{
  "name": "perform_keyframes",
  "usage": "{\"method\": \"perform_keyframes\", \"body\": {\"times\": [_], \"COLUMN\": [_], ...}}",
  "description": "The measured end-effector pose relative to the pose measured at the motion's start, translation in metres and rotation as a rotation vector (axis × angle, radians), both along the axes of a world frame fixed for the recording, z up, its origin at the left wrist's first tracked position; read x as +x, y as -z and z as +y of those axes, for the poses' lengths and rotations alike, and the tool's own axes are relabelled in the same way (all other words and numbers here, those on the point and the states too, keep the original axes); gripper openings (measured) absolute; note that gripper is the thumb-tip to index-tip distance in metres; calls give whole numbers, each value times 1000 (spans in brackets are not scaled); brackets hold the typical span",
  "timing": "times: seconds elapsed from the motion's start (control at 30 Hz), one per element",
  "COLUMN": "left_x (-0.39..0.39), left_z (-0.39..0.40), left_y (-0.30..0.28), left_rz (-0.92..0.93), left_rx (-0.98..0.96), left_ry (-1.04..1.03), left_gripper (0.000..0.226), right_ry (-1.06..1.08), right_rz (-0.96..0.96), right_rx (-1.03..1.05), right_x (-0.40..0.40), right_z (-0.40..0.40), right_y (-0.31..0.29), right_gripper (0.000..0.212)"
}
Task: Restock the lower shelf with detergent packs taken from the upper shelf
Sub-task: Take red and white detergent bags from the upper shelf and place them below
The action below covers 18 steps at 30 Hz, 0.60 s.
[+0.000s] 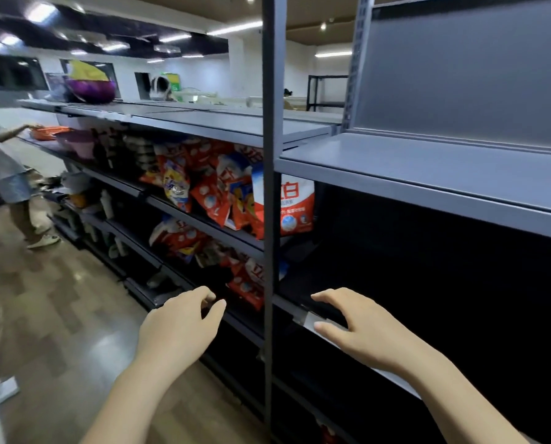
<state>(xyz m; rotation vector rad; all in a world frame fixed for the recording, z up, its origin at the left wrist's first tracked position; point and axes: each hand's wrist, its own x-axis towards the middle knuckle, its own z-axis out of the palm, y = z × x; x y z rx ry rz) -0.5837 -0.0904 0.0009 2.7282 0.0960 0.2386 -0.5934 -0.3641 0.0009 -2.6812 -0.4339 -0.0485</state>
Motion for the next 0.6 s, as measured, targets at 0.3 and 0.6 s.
{"method": "perform_keyframes", "body": {"times": [0.3,0.6], "left_x": [103,184], "left_z": [71,128], "left_y": [15,26], "left_rz": [11,18], "left_rx": [-14,-16], "left_ry": [-98,-171], "left_gripper": [33,30], "right_ry": [-86,-153], "right_rz": [40,55], "right_rx": [46,50], "right_x": [124,218], "right_z": [71,131], "right_y": [13,19], "right_gripper": [49,50]}}
